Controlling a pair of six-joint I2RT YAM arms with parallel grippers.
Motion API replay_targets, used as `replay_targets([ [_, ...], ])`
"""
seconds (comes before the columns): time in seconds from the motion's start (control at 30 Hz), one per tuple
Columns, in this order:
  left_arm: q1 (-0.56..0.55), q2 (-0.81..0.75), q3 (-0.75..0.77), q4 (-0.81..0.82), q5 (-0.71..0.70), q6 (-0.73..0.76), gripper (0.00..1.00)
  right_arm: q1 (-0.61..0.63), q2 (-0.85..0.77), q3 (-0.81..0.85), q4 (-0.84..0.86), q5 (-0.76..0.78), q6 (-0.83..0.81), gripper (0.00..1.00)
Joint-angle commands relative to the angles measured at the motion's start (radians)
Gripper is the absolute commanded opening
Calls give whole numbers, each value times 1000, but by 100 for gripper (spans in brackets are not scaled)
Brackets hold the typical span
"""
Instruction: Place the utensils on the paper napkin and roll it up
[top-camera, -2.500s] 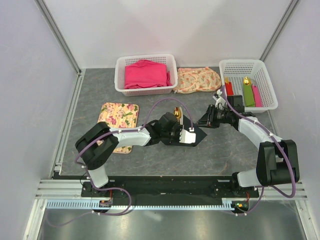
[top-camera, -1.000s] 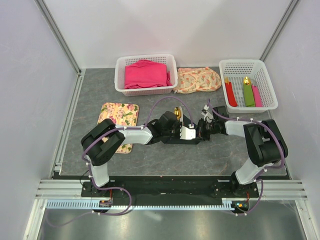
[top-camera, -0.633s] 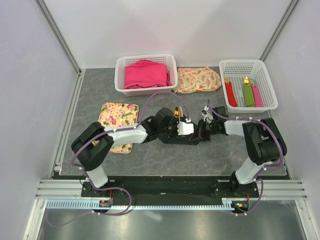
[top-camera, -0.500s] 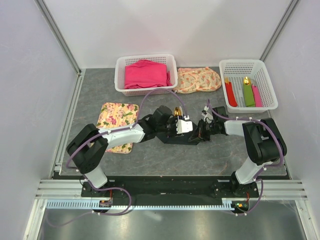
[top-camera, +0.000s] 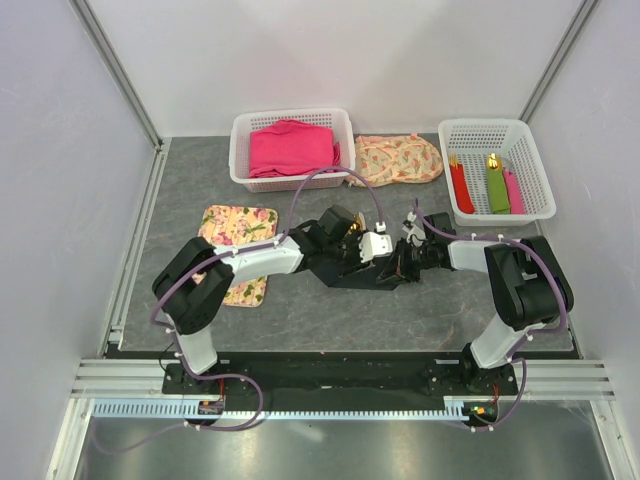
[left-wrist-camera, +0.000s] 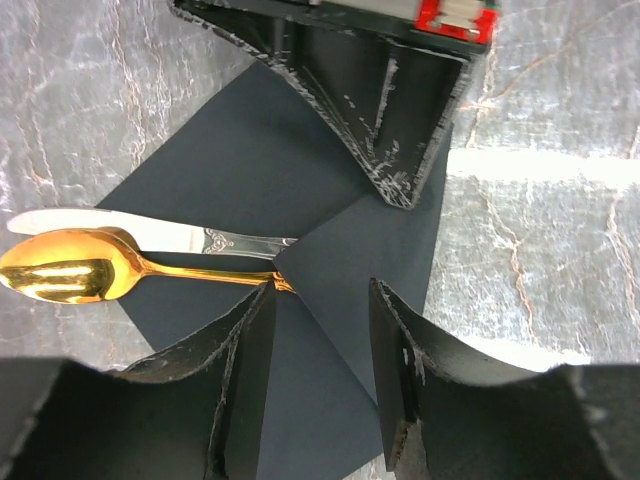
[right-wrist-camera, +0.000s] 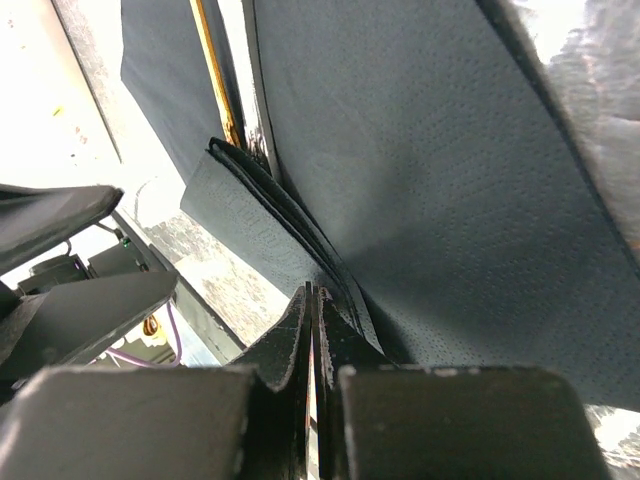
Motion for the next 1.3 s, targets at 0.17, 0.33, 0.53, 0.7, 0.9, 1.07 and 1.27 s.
replay_targets([
  [0.17,30,76,110,-62,25,-104,52,16,-23,27,14,-5,-16,3],
  [0.33,43,87,128,-77,66,-119,50,20,-30,28,16,-5,-15,3],
  [0.53,44,112,151,-100,92,-130,47,20,-33,35,16,-9,-15,3],
  [0.7,46,133,171,-105,98,-139,47,22,-33,35,16,-11,-13,3],
  [0.9,47,167,200,-105,78,-150,44,22,-33,38,16,-14,-13,3],
  [1.07,51,171,211,-107,87,-150,27,23,-33,38,16,-14,-15,3],
  [1.27,63,170,217,-117,115,-162,2,23,-32,41,14,-14,-13,4],
])
